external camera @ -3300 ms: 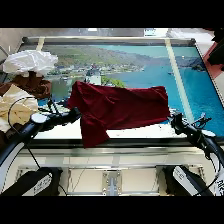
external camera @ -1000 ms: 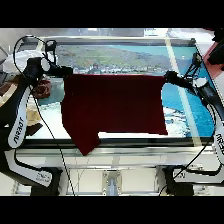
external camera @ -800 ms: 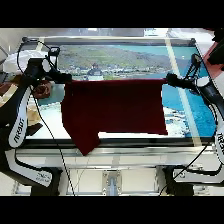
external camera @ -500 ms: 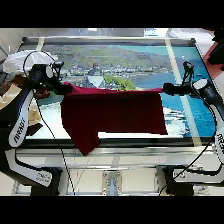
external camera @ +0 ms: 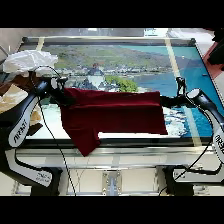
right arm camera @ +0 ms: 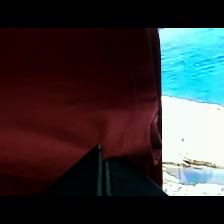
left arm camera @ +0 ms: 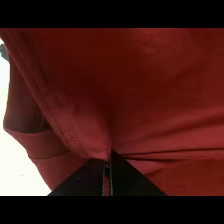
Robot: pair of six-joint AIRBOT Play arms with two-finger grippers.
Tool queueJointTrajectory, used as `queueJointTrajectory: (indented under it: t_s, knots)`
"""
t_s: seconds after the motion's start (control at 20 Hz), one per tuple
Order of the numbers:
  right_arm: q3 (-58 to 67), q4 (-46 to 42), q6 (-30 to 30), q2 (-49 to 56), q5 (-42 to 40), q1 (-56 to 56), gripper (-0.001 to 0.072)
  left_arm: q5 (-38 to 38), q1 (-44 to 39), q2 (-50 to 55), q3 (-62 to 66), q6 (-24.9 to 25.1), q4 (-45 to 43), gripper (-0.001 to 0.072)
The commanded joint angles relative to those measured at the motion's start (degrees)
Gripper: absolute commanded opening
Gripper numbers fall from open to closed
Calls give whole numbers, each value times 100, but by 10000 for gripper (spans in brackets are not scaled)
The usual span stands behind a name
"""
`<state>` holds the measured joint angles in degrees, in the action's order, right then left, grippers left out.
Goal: Fold the shirts.
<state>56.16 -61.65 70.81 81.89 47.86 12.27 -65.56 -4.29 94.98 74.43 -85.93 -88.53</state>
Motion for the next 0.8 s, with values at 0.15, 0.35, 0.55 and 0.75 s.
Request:
queueJointTrajectory:
  t_s: [0.15, 0.35, 0.55, 0.75]
  knots:
    - [-61, 264, 144, -59, 203, 31, 314, -151, 0, -125, 26, -2, 24, 525]
    - [247, -72, 140, -636, 1054, 297, 329, 39, 2, -1368, 24, 4, 13, 525]
    - [339, -1762, 592, -1567, 1694, 868, 330, -28, 2, -2990, -691, -234, 177, 525]
    - [341, -2046, 717, -1993, 1902, 1574, 347, 173, 2, -4376, -3010, -1239, 929, 525]
